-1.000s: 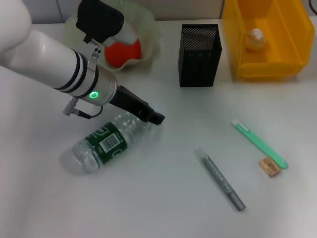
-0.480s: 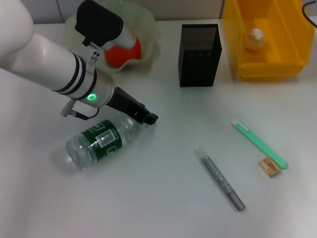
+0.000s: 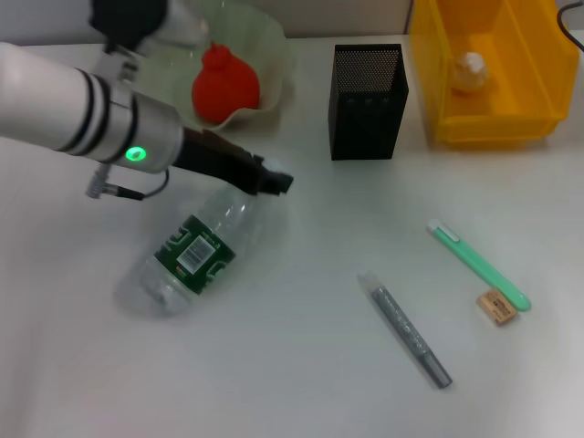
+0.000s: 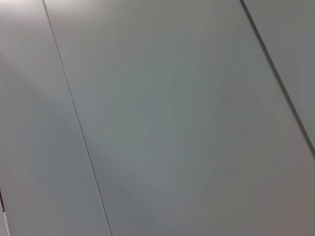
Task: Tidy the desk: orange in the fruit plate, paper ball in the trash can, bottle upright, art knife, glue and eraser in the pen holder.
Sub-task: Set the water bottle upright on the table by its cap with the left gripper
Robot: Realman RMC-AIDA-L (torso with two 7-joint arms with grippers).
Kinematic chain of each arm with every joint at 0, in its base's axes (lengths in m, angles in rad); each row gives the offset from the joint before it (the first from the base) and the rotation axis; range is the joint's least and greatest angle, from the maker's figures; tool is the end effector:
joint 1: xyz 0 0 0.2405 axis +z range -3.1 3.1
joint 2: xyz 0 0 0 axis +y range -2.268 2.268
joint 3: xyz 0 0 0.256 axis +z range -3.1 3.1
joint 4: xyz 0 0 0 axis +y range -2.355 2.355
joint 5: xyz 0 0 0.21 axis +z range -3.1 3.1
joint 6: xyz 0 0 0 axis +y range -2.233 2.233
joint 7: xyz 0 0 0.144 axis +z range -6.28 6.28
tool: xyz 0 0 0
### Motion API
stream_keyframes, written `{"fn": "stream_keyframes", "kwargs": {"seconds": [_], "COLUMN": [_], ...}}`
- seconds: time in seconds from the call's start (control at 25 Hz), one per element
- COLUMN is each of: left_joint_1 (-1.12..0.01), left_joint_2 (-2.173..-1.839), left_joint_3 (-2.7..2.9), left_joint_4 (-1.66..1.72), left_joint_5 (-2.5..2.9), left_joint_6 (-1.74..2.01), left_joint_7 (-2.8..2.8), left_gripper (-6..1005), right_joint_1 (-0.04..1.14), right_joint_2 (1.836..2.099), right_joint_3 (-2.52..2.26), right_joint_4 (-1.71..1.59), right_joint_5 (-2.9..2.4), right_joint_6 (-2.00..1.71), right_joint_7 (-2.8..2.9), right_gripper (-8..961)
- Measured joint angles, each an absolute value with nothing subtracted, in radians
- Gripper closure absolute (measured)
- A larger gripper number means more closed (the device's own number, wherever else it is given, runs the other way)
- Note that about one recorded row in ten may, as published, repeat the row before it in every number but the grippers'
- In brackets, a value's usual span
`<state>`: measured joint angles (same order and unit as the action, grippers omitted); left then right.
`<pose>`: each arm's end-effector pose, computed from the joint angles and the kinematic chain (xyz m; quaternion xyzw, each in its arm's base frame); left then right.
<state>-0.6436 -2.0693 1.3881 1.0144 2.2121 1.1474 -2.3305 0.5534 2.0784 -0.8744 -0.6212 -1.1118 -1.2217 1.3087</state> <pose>-0.1782 0.3875 -0.0428 -0.9342 -0.3170 -0.0064 0.1635 0.2142 0.4038 0.0611 -0.7639 0.2384 0.4967 0.3359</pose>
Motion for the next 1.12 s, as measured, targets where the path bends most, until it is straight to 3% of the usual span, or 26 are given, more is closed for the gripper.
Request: {"fn": "stream_keyframes", "kwargs": {"seconds": [0.4,1.12], "left_joint_1": [-0.505,-0.442], "left_joint_2": [-2.066,-2.066], "left_joint_3": [1.19,1.105], "left_joint_4": [1.194,1.238], "left_joint_5": [2.12,2.061], "left_joint_6": [1.232,1.246], "left_joint_7": [-2.192,-2.117], "left_gripper": [507,463], "right_joint_1": [0.58,0.611], "right_joint_2": [2.079,2.075], "right_joint_3": [-0.874,-0.874], "right_joint_4": [-0.6,-0.584], "right_joint_5": [-1.115,-1.19], "right_joint_6": [-1.223,-1.219], "right_joint_7": [1.313,1.348], "right_gripper": [223,224]}}
